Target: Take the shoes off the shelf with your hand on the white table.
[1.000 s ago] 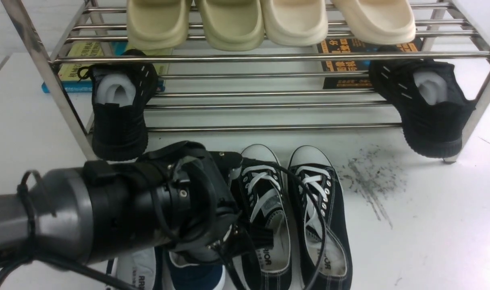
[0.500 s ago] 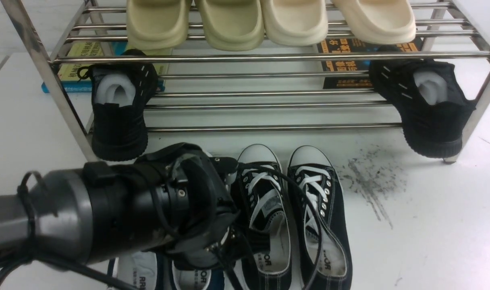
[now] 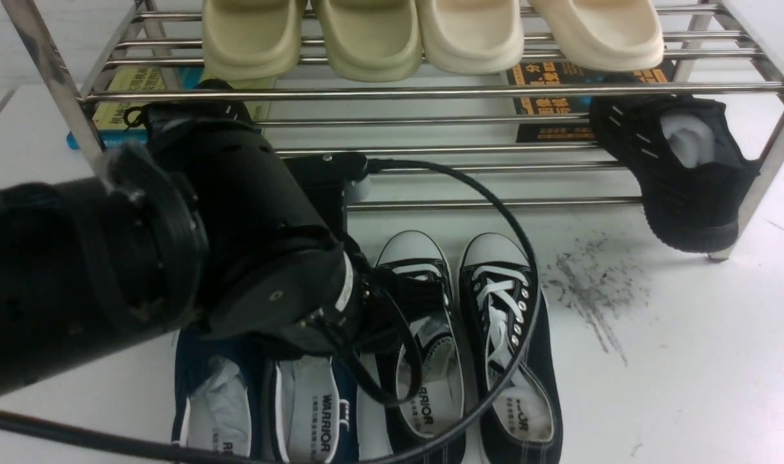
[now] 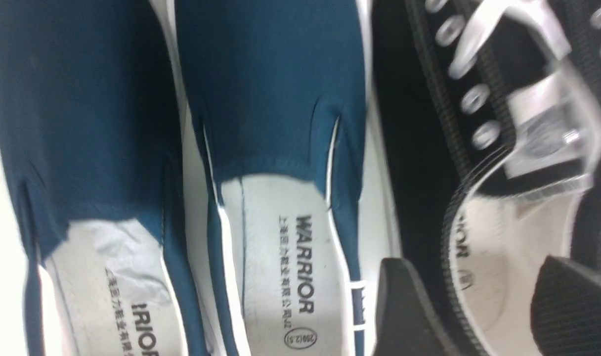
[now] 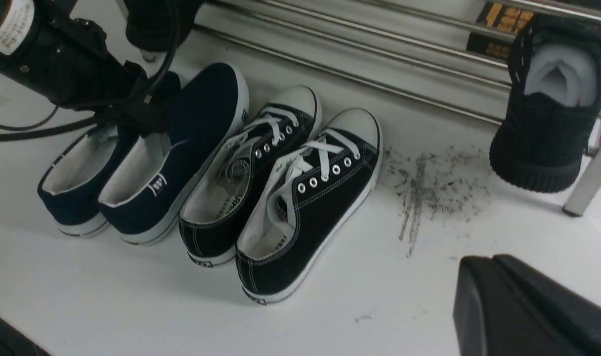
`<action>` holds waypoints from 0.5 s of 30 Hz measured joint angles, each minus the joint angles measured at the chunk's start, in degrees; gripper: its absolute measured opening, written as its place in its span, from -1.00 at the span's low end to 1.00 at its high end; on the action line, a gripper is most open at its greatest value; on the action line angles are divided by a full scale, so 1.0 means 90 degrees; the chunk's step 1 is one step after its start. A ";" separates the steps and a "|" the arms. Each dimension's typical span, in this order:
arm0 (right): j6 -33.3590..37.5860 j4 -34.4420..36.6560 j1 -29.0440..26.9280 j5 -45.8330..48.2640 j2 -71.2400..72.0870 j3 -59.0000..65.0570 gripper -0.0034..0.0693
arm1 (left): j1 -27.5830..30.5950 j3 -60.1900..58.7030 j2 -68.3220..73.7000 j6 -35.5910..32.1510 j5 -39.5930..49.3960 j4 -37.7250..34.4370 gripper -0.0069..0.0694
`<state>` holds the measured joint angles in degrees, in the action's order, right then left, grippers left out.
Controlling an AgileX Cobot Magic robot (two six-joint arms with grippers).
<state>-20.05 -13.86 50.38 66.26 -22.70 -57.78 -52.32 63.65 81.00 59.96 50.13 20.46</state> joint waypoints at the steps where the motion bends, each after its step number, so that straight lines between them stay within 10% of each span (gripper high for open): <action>1: 0.0000 0.0000 0.0000 -0.0293 0.0129 0.0274 -0.87 | 0.0000 0.0016 -0.0035 0.0000 0.0034 0.0017 0.08; 15: -0.0116 0.0102 0.0000 -0.5049 0.0465 0.3684 -0.85 | 0.0000 0.0022 -0.0191 0.0000 0.0329 0.0075 -0.81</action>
<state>-21.09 -12.94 50.38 20.83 -18.52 -24.63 -52.32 63.84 79.29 59.96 53.09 21.14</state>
